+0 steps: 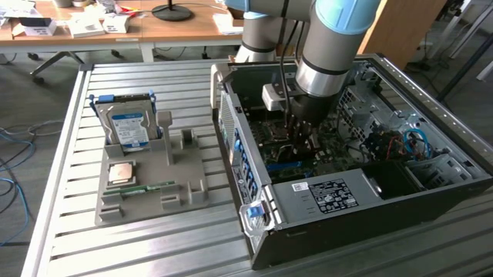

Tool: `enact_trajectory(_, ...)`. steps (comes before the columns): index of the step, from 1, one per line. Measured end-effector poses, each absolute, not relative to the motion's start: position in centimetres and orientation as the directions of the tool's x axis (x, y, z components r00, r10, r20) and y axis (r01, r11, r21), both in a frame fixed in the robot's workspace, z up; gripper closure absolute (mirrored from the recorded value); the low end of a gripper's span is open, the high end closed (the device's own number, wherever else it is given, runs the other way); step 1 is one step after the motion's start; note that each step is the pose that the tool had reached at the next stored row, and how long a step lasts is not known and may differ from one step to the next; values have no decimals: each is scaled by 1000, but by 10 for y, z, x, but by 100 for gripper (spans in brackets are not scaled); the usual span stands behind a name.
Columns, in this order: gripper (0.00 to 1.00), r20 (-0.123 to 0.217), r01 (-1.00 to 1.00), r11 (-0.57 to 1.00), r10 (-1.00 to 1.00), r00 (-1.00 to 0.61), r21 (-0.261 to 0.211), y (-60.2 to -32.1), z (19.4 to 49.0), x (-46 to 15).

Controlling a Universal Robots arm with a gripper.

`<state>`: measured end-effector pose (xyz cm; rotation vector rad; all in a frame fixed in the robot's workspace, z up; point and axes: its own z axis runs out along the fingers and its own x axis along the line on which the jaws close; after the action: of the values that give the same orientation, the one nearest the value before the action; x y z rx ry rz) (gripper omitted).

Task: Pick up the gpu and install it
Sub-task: 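Insert the gpu into the slot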

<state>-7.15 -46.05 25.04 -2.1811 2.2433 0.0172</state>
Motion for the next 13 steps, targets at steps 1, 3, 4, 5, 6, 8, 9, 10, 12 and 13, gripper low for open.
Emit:
enact_trajectory(1,73,-17,-1000,28,-999,-28,-1,-461,250,-71)
enact_trajectory(3,73,-17,-1000,28,-999,-28,-1,-461,249,-72)
enact_trajectory(4,73,-16,-1000,28,-999,-28,-1,-461,249,-72)
enact_trajectory(5,73,-16,-1000,28,-999,-28,-1,-461,249,-72)
enact_trajectory(6,73,-16,-1000,28,-999,-28,-1,-461,249,-72)
enact_trajectory(8,73,-17,-1000,28,-999,-28,-1,-461,249,-71)
enact_trajectory(9,73,-17,-1000,28,-999,-28,-1,-461,249,-72)
enact_trajectory(10,73,-17,-1000,28,-999,-28,-1,-461,249,-71)
enact_trajectory(12,73,-17,-1000,28,-999,-28,-1,-461,249,-72)
enact_trajectory(13,73,-17,-1000,28,-999,-28,-1,-461,249,-72)
